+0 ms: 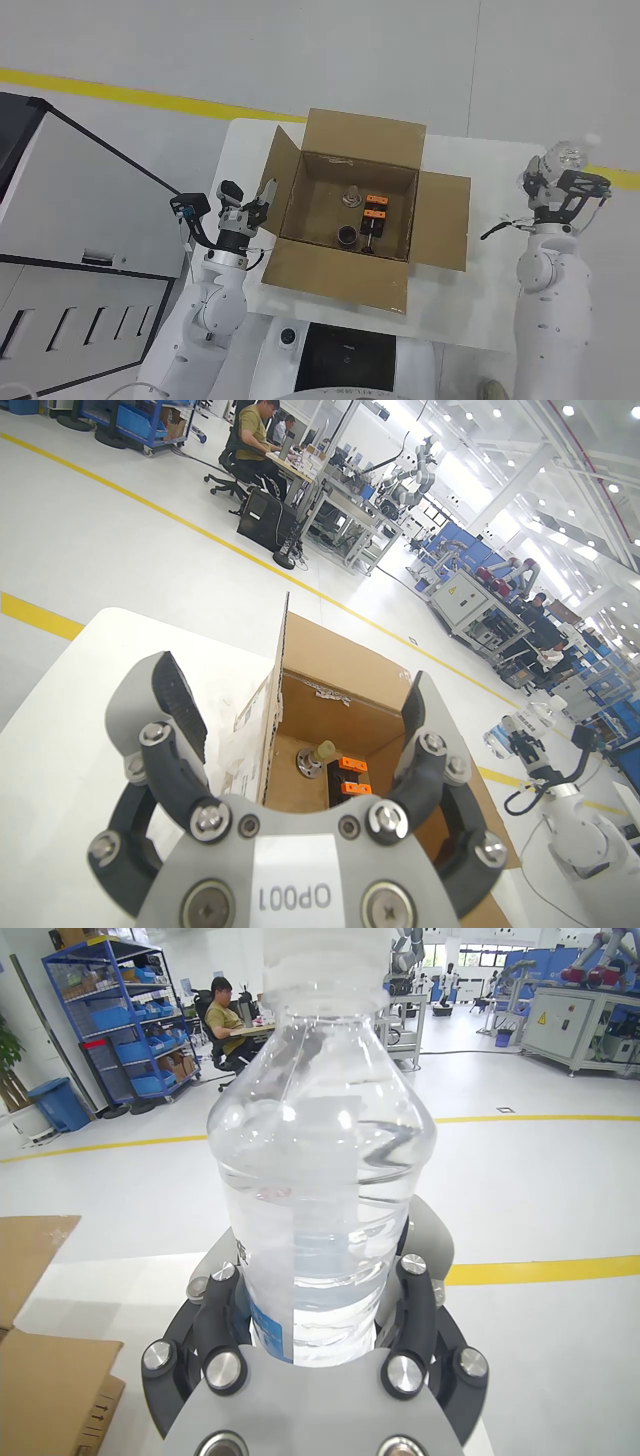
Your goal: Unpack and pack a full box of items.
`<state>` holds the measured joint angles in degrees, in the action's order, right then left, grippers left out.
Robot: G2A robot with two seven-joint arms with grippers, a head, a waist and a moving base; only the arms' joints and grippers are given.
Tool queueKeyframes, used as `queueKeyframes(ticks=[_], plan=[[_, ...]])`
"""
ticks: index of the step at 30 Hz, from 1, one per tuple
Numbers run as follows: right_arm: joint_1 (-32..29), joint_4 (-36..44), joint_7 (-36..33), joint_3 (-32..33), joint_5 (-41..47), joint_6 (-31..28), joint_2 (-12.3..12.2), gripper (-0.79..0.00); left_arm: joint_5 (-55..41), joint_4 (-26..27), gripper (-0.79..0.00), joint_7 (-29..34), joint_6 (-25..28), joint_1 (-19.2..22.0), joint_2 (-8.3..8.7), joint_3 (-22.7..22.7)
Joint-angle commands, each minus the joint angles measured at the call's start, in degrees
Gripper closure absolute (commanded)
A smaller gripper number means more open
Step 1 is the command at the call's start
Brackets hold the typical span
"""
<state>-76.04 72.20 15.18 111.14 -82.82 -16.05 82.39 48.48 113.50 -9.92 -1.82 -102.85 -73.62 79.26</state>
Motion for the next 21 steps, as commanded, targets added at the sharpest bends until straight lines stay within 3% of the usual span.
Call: queueKeyframes(ticks=[1,4,13,16,21], plan=[[1.49,-4.3,1.75,0.02,-1.54,-0.36,-0.41,0.0,0.0,0.0,-0.785,0.0,0.0,0.0,0.0,0.0],[3.32,-8.97,2.05,-0.11,-3.97,-0.8,-1.01,0.0,0.0,0.0,-0.785,0.0,0.0,0.0,0.0,0.0],[3.25,-8.94,2.14,-0.16,-3.9,-0.75,-1.01,0.0,0.0,0.0,-0.785,0.0,0.0,0.0,0.0,0.0],[2.73,-10.94,6.43,-0.62,-1.31,-3.5,-1.09,0.0,0.0,0.0,-0.785,0.0,0.0,0.0,0.0,0.0],[5.53,-19.96,14.21,-2.63,-6.73,0.5,-1.68,0.0,0.0,0.0,-0.785,0.0,0.0,0.0,0.0,0.0]])
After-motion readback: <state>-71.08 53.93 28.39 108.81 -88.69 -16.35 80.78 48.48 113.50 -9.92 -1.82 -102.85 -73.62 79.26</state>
